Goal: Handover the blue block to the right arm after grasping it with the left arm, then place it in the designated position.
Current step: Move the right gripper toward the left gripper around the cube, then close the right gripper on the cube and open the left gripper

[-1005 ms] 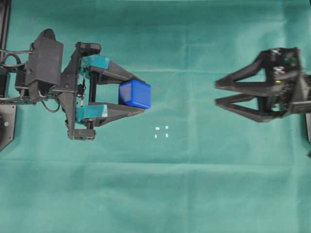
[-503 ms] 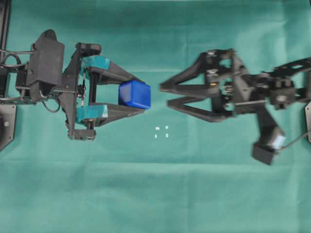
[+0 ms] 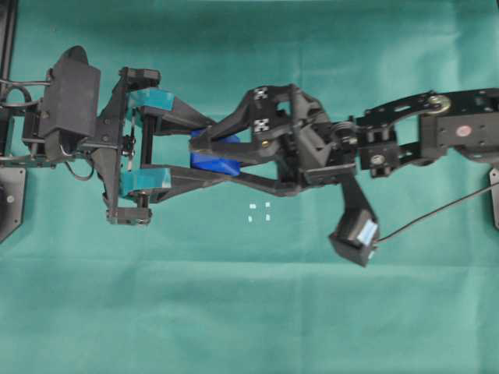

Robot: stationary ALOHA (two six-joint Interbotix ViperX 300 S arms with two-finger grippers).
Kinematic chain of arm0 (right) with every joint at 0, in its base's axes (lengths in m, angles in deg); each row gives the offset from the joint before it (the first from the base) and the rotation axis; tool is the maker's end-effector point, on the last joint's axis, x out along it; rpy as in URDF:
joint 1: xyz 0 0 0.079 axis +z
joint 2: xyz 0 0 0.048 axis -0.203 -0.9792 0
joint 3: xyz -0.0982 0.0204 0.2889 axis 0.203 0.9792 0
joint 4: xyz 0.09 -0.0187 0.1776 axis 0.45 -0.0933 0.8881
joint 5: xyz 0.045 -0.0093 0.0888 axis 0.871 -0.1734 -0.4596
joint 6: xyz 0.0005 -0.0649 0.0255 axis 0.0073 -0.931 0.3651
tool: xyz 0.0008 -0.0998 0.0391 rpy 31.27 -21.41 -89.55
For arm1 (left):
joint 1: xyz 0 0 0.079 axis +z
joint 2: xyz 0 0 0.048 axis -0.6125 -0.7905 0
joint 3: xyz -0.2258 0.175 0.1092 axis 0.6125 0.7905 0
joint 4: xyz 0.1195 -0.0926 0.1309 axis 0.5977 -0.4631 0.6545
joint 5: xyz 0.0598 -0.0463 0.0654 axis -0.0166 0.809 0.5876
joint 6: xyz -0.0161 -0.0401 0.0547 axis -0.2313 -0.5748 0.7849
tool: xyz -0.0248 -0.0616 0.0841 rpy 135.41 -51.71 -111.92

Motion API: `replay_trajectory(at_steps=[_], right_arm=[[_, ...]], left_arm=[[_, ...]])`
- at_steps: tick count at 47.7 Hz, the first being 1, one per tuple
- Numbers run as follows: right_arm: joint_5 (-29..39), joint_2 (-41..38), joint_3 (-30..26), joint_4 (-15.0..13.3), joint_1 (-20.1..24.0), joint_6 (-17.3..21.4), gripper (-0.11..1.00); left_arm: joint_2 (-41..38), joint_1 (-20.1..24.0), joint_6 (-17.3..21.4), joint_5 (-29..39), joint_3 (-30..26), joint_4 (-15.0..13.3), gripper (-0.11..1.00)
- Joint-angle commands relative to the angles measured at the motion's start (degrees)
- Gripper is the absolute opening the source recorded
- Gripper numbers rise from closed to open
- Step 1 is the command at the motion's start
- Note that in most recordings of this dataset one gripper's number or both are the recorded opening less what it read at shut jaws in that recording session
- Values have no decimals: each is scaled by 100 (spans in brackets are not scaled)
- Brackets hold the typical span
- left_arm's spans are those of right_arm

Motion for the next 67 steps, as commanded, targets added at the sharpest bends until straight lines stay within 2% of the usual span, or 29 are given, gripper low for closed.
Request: replay_trajectory(at_steps=[1,18,21,26,27,67], right_arm=[[-26,53,-220,0,-18,0,90],[26,79,-176,0,-18,-18,87],[97,123,-123,0,9,-9,79],[105,202,-35,0,26,-9,54],[105,211,-35,0,26,-9,51],[141,220,-9,35,26,70,52]], left_arm=[[53,-9,-9,-9,-88,-9,47],[53,-9,-9,0,-97,-9,47],[53,-9,-9,9,-97,0,47],[53,-9,-9,9,-97,0,47],[62,-9,-9,26,-97,-9,47],[79,-18,-18,167,-193,-9,48]])
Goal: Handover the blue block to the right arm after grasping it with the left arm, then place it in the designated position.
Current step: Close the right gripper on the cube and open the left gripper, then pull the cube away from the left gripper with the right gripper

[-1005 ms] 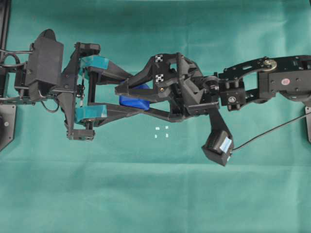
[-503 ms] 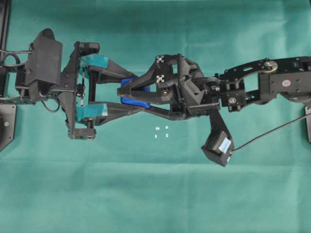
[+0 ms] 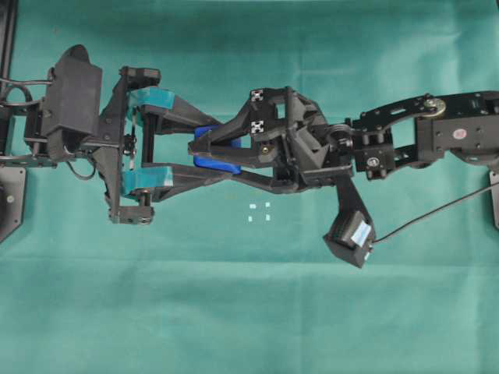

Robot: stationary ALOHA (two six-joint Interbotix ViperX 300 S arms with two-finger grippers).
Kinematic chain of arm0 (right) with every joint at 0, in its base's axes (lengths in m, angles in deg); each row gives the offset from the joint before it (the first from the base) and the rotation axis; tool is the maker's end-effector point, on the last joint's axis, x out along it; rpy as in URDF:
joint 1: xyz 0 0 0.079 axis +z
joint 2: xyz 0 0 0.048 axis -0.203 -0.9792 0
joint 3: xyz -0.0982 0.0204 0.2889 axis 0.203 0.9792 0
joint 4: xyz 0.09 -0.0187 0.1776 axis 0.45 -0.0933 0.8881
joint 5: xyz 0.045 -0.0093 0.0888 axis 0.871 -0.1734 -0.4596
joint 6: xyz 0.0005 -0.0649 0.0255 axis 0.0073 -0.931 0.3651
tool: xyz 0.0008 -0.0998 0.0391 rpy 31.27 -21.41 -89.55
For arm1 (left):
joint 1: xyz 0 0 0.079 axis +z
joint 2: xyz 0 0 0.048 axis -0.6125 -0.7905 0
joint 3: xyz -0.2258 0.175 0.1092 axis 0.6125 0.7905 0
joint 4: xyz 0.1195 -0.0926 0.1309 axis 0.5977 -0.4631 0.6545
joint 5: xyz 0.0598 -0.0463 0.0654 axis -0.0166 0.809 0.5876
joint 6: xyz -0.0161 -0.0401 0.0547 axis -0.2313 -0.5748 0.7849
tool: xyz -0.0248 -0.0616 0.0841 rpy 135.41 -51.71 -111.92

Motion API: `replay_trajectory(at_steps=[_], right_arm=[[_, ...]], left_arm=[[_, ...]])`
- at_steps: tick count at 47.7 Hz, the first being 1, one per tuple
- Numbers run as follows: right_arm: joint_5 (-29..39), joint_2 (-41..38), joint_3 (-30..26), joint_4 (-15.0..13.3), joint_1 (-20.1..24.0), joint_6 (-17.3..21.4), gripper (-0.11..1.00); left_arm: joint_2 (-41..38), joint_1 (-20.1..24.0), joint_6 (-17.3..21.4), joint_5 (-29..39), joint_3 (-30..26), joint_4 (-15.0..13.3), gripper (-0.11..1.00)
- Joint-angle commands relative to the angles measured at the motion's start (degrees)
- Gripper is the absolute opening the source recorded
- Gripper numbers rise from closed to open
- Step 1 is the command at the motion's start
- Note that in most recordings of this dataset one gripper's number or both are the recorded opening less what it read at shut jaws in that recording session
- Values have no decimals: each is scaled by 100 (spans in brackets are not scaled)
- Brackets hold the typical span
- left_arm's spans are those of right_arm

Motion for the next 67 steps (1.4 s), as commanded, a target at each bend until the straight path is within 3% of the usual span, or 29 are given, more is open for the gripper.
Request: replay_trajectory(at_steps=[1,7,12,26,51,67], right_arm=[[-18,202,-70,26,-9,35,52],[-18,202,-62,35,-9,44,52],[-18,202,-53,35,-9,44,52],[0,378,141,53,26,44,52],[501,1986,1512,53,158,70,52],[677,2101,1591,105,185,387,52]], left_arm=[[79,-9,9,-26,-149,9,50],[88,-9,18,-18,-149,9,84],[97,9,18,-18,-149,9,100],[176,44,9,44,-114,9,100],[650,53,9,299,123,9,100],[598,70,18,308,88,0,100]])
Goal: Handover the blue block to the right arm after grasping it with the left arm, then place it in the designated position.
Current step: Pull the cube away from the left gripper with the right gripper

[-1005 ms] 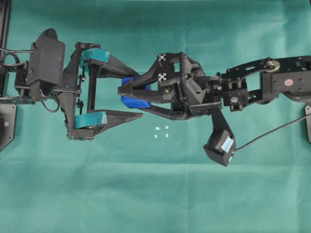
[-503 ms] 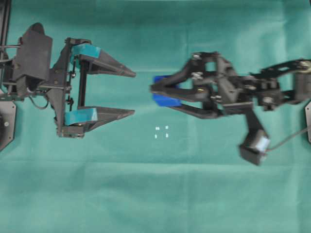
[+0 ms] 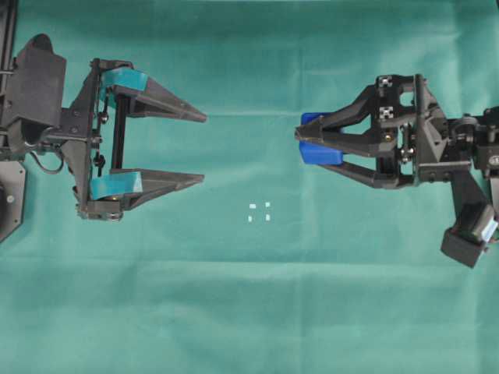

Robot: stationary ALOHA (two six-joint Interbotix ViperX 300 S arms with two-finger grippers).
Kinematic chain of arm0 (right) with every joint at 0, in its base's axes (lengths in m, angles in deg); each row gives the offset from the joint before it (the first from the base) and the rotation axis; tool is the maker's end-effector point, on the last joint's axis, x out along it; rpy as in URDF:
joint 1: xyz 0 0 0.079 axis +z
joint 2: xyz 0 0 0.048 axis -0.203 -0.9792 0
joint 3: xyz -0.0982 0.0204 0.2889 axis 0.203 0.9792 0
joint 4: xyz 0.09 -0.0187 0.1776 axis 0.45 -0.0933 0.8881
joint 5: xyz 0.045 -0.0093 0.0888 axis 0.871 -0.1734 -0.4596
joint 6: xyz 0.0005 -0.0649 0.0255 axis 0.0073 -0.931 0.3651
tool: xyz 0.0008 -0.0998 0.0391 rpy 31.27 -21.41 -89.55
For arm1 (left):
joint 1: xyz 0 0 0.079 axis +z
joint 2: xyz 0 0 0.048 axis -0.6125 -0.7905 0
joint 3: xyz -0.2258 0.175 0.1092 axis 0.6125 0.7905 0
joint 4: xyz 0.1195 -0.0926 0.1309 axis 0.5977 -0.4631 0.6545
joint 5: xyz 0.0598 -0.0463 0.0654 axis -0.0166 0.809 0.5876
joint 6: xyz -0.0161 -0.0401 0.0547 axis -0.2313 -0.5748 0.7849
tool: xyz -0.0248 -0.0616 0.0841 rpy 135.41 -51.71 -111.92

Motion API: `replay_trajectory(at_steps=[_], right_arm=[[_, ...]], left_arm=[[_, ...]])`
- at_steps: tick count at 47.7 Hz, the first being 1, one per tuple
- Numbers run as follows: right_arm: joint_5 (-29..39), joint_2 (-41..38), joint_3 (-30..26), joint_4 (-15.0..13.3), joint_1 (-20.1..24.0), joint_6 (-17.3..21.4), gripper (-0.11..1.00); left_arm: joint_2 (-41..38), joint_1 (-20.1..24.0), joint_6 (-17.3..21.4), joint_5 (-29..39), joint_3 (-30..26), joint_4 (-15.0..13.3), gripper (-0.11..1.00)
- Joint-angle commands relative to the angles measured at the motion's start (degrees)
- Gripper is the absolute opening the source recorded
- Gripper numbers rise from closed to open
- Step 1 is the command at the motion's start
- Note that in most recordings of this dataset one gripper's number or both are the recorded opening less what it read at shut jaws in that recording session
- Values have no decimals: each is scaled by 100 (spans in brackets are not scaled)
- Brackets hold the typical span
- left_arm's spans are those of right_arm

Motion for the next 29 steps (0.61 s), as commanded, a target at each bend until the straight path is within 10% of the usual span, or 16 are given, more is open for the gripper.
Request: replay_trajectory(at_steps=[1,14,29], right_arm=[[-9,53,-70,44,9,141,52],[-18,53,-70,237,18,1143,52],[0,79,-70,457,35,3138,52]], left_arm=[[18,18,9,-35,-97,0,100],[18,26,18,-26,-97,9,100],[18,18,26,-9,-97,9,100]])
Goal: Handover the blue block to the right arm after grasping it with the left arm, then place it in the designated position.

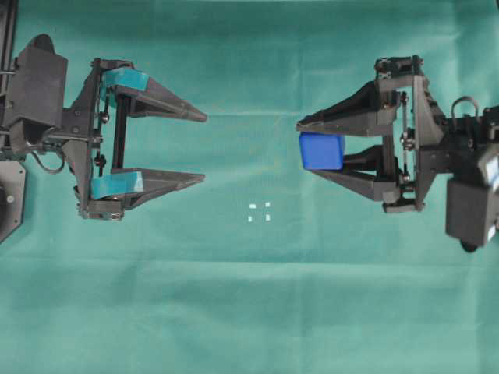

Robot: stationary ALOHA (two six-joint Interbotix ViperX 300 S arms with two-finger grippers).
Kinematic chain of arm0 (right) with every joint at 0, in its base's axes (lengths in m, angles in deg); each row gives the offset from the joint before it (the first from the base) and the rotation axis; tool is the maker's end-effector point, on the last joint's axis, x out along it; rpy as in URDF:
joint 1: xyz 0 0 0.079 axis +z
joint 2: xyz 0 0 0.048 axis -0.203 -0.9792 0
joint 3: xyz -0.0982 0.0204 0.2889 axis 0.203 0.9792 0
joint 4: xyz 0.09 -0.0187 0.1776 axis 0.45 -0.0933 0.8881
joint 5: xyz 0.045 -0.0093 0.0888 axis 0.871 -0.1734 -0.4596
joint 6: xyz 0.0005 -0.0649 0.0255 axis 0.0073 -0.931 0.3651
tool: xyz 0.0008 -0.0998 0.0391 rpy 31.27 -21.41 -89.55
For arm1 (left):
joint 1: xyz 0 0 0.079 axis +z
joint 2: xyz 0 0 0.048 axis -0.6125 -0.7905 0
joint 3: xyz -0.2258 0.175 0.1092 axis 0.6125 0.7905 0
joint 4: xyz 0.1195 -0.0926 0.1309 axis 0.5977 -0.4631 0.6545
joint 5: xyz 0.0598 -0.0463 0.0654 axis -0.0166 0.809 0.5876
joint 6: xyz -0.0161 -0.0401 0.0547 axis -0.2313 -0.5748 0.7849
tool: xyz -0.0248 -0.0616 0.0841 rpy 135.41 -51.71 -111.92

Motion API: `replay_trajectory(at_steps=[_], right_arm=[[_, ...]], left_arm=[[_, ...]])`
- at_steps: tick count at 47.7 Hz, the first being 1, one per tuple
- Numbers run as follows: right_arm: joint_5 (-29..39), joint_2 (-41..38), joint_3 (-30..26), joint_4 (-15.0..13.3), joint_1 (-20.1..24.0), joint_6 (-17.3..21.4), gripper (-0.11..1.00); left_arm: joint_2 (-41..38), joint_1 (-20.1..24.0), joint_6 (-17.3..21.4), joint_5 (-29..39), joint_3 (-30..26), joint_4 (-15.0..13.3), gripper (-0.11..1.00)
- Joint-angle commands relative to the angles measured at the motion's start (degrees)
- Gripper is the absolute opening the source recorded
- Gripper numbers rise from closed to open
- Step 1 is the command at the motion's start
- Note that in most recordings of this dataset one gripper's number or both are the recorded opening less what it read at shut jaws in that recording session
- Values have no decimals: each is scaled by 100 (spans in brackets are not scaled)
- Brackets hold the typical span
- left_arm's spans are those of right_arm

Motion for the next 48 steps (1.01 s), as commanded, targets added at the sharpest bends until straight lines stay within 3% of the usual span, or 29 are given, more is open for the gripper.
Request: replay_trajectory(at_steps=[1,15,22,26,48], right_arm=[[-18,88,-70,35,26,448,52],[62,97,-70,53,70,2628,52],[167,97,-70,53,167,3428,52],[176,114,-70,53,229,3621,52],[185,132,-62,53,255,3665,52]], left_arm=[[18,9,9,-9,-97,9,100],[18,18,18,18,-97,0,100],[18,18,26,18,-97,9,100],[18,18,35,18,-97,9,100],[18,18,35,18,-97,9,100]])
